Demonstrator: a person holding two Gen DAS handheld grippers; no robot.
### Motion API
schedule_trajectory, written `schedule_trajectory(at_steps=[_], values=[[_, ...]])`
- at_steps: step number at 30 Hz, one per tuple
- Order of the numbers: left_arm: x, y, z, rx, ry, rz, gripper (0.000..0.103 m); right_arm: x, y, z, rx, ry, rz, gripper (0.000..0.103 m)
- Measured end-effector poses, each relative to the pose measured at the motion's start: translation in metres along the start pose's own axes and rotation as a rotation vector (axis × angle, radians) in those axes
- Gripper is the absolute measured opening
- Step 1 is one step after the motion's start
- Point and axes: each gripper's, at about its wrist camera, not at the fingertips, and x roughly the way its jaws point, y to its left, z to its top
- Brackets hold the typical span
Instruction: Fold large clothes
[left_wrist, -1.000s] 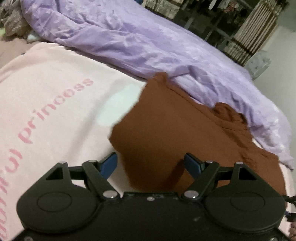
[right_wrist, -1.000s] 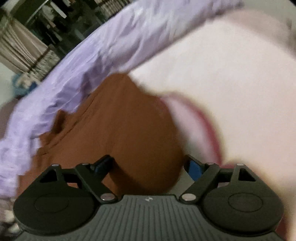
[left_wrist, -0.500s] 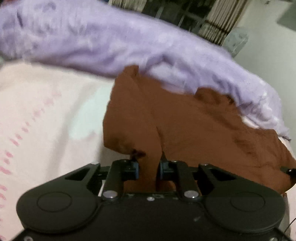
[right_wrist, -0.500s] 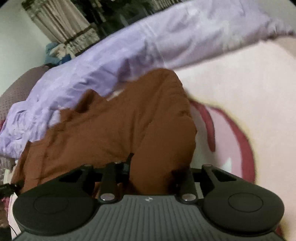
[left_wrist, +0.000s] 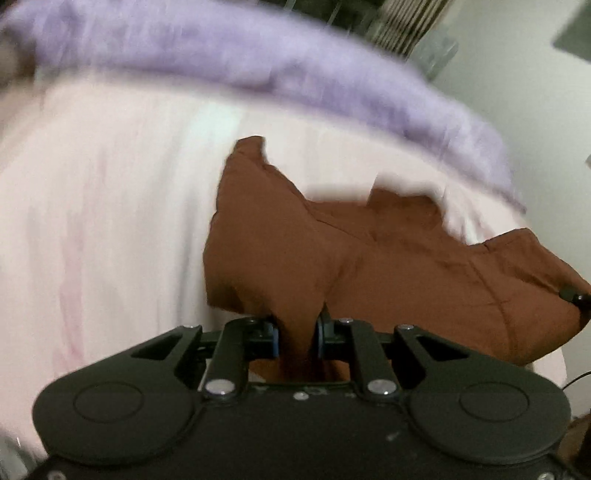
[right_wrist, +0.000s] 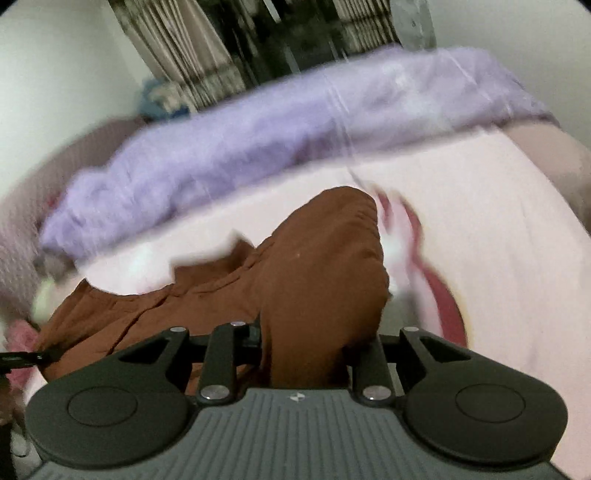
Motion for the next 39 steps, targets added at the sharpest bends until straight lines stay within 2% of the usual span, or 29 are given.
schedule_trajectory(at_steps=[2,3,5,6,7,8,9,11,13,14,15,16,17,20,22,24,26,27,29,31,34,39], values=[[0.022,0.019,-0.03,-0.077,0.045,0.002,0.023,0.016,-0.01,-0.031,0.02,0.065,-0.039,0.03],[0.028,0.026,-0.039,-0.101,0.037,-0.013,0.027,0.024,-0.013,-0.041,0.04,0.081,-0.066,0.035],[0.03,0.045,-0.046,-0.172,-0.001,-0.072,0.04,0.039,-0.023,-0.058,0.068,0.073,-0.13,0.063],[0.029,0.05,-0.044,-0.197,0.0,-0.078,0.046,0.041,-0.027,-0.066,0.083,0.052,-0.163,0.086],[0.027,0.052,-0.041,-0.21,0.004,-0.067,0.059,0.042,-0.031,-0.069,0.086,0.032,-0.19,0.092],[0.021,0.051,-0.039,-0.203,-0.001,-0.03,0.066,0.04,-0.034,-0.07,0.081,0.015,-0.206,0.092],[0.011,0.048,-0.037,-0.18,-0.021,0.009,0.066,0.035,-0.032,-0.068,0.069,0.009,-0.223,0.091],[-0.013,0.035,-0.027,-0.096,-0.108,0.118,0.066,0.014,-0.022,-0.061,0.018,-0.04,-0.295,0.078],[-0.028,0.016,-0.023,-0.014,-0.222,0.261,0.07,-0.009,-0.004,-0.053,-0.063,-0.141,-0.405,0.048],[-0.034,0.0,-0.027,0.03,-0.276,0.324,0.07,-0.018,0.004,-0.051,-0.078,-0.193,-0.479,0.042],[-0.038,-0.013,-0.031,0.071,-0.316,0.336,0.071,-0.026,0.012,-0.048,-0.081,-0.25,-0.547,0.029],[-0.04,-0.031,-0.033,0.109,-0.354,0.311,0.071,-0.034,0.022,-0.045,-0.072,-0.313,-0.573,0.026],[-0.04,-0.049,-0.035,0.146,-0.381,0.274,0.074,-0.038,0.03,-0.044,-0.058,-0.356,-0.543,0.027],[-0.03,-0.099,-0.04,0.255,-0.448,0.173,0.088,-0.035,0.057,-0.046,-0.012,-0.418,-0.305,0.026],[-0.015,-0.127,-0.041,0.296,-0.461,0.124,0.088,-0.01,0.085,-0.049,-0.037,-0.42,-0.201,0.026],[0.009,-0.153,-0.04,0.324,-0.438,0.09,0.088,0.027,0.116,-0.053,-0.075,-0.381,-0.182,0.026],[0.038,-0.173,-0.04,0.351,-0.428,0.102,0.088,0.061,0.137,-0.058,-0.105,-0.306,-0.137,0.025],[0.055,-0.178,-0.039,0.374,-0.431,0.128,0.088,0.079,0.145,-0.062,-0.112,-0.267,-0.121,0.025],[0.095,-0.182,-0.041,0.42,-0.386,0.186,0.088,0.106,0.15,-0.07,-0.113,-0.213,-0.106,0.025],[0.135,-0.164,-0.046,0.416,-0.274,0.247,0.092,0.137,0.15,-0.081,-0.093,-0.13,-0.128,0.025],[0.14,-0.153,-0.06,0.404,-0.314,0.235,0.092,0.143,0.147,-0.107,-0.124,-0.193,-0.161,0.025],[0.141,-0.157,-0.051,0.394,-0.304,0.232,0.093,0.14,0.149,-0.1,-0.119,-0.172,-0.166,0.026]])
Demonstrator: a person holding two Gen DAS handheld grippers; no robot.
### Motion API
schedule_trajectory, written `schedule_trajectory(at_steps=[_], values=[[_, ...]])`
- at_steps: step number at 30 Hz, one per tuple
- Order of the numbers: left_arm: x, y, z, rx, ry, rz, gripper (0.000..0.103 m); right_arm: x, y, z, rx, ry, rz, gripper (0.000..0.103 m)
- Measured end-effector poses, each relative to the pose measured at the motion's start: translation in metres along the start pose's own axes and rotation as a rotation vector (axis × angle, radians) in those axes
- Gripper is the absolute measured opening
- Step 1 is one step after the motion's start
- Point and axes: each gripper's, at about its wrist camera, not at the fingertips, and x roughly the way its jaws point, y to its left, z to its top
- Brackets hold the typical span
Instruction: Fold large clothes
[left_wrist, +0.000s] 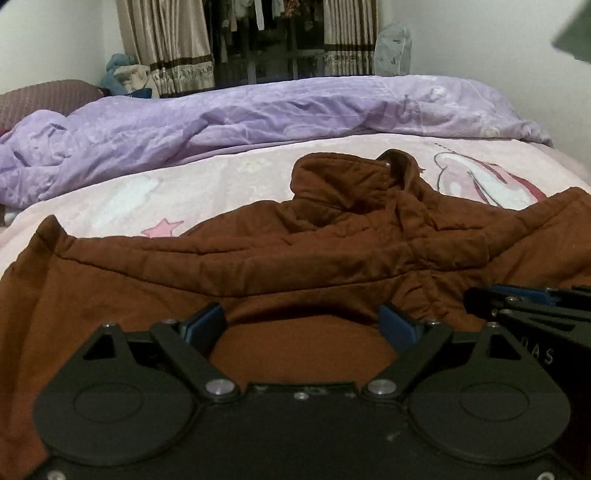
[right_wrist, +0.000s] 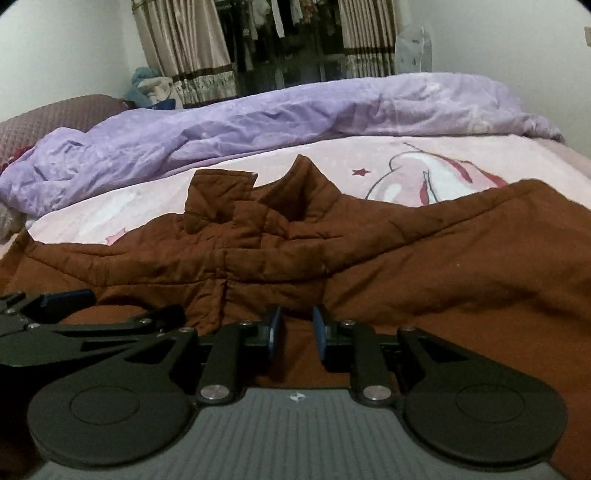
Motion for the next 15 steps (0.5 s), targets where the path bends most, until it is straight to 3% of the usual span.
schedule_trajectory(at_steps=[5,8,11,12,15], values=[[-0.015,0.011,0.018,-0.047,0.015,-0.022,0.092,-0.005,0.011,0.015,-0.069,0.043,-0.037,0.029],[-0.036,0.026,0.041,-0.055,-0.048,-0.016,0.092,-0.021,0.009,0.031,-0.064,0.008,-0.017,0.03],[-0.05,0.048,0.06,-0.048,-0.125,0.034,0.093,-0.031,0.005,0.048,-0.092,-0.051,-0.042,0.035],[-0.049,0.056,0.065,-0.045,-0.143,0.059,0.093,-0.03,0.004,0.053,-0.106,-0.072,-0.064,0.041],[-0.031,0.083,0.069,-0.066,-0.127,0.132,0.093,-0.016,-0.008,0.065,-0.11,-0.086,-0.113,0.044]])
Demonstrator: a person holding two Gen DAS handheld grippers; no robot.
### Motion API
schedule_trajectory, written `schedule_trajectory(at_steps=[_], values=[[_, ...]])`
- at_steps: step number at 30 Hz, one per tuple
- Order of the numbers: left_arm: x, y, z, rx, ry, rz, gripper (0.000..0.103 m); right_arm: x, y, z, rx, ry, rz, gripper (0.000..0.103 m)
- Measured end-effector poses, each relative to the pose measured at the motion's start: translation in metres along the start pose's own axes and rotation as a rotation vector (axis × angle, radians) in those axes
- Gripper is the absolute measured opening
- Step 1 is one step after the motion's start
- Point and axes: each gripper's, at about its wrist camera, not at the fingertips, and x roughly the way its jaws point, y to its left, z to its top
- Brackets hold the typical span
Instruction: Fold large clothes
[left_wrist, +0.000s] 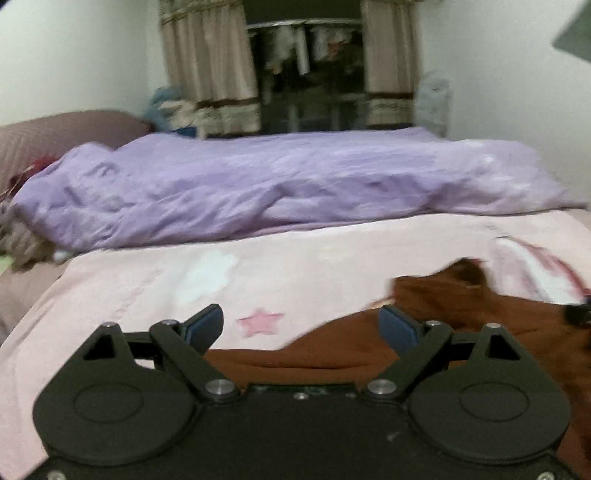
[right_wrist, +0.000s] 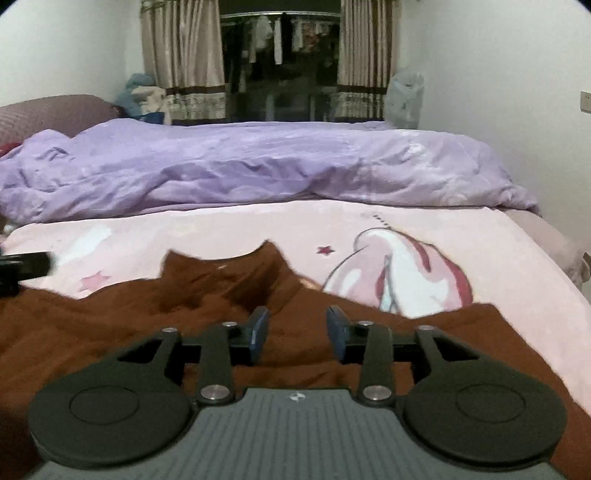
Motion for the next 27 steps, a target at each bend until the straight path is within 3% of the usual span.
schedule_trajectory(at_steps=[3,5,6,8,10,14,19,23,25,27], values=[[0.037,0.019,-0.018,0.016,0.085,0.046,0.092,0.027,-0.019,-0.007,0.04,0.038,0.0,0.044],[0.065,0.026,-0.042,0.067,0.14,0.126,0.097,0.054,-0.029,-0.025,-0.003,0.057,-0.06,0.045],[0.08,0.033,-0.055,0.04,0.179,0.109,0.098,0.071,-0.038,-0.036,0.015,0.094,-0.072,0.045],[0.094,0.059,-0.059,-0.137,0.237,0.007,0.1,0.078,-0.061,-0.037,0.166,0.122,0.013,0.044],[0.092,0.075,-0.057,-0.218,0.221,-0.017,0.102,0.075,-0.074,-0.032,0.235,0.117,0.064,0.044],[0.093,0.07,-0.053,-0.203,0.231,-0.011,0.101,0.068,-0.078,-0.028,0.238,0.129,0.079,0.04],[0.052,0.058,-0.036,-0.046,0.139,0.055,0.099,0.012,-0.095,-0.011,0.033,0.003,-0.05,0.04],[0.029,0.067,-0.035,-0.037,0.094,0.029,0.099,-0.008,-0.137,-0.021,-0.051,-0.098,-0.126,0.03],[0.035,0.071,-0.045,-0.046,0.109,0.026,0.099,0.004,-0.162,-0.03,0.015,-0.046,-0.158,0.03],[0.052,0.07,-0.061,-0.04,0.173,0.045,0.102,0.031,-0.18,-0.039,0.126,0.088,-0.177,0.03]])
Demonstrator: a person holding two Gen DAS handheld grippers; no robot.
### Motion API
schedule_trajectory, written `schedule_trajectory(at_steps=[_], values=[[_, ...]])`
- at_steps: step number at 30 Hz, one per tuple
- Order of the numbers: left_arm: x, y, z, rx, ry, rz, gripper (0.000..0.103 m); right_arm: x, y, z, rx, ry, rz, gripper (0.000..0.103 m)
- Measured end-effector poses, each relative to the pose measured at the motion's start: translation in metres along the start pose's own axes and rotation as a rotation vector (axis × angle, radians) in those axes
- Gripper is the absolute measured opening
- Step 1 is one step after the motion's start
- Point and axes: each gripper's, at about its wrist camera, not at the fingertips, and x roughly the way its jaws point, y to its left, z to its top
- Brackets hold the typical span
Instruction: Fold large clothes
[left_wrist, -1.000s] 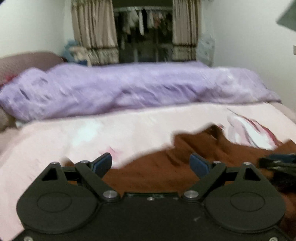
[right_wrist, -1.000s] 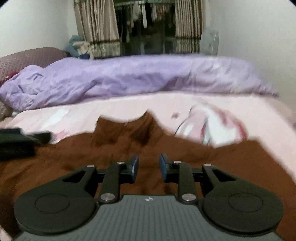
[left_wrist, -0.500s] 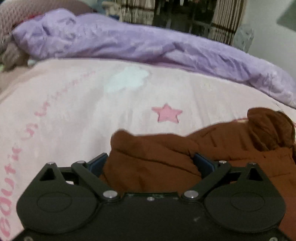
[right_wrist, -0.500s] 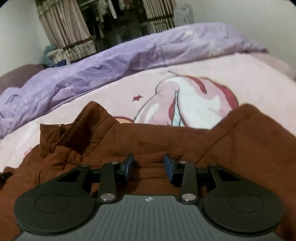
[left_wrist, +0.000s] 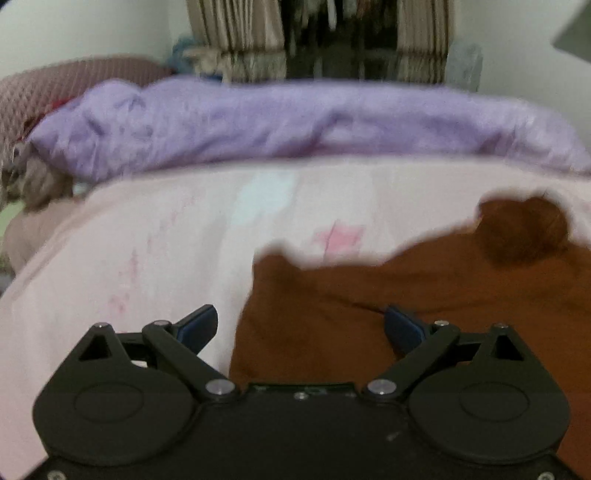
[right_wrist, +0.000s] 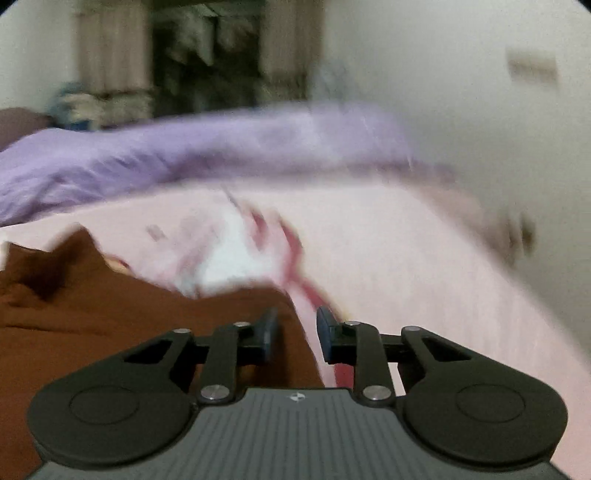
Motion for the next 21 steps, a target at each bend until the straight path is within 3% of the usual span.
schedule_trajectory(at_steps=[2,8,12,16,21], values=[[0.014,0.005,-0.009,-0.048,0.024,-0.03,0.103,0.024,-0.002,-0.005,0.021,0.115,-0.041,0.032],[0.008,0.012,-0.003,-0.092,0.013,-0.033,0.103,0.019,0.001,-0.006,0.054,0.083,-0.062,0.032],[-0.029,0.001,0.01,-0.058,-0.044,0.015,0.101,-0.018,0.001,0.0,0.057,-0.006,-0.076,0.032],[-0.079,-0.017,0.019,-0.039,-0.087,0.005,0.101,-0.073,0.02,-0.001,0.047,-0.155,-0.012,0.032],[-0.102,-0.045,0.005,0.007,-0.099,-0.091,0.102,-0.089,0.056,-0.009,0.043,-0.112,0.166,0.032]])
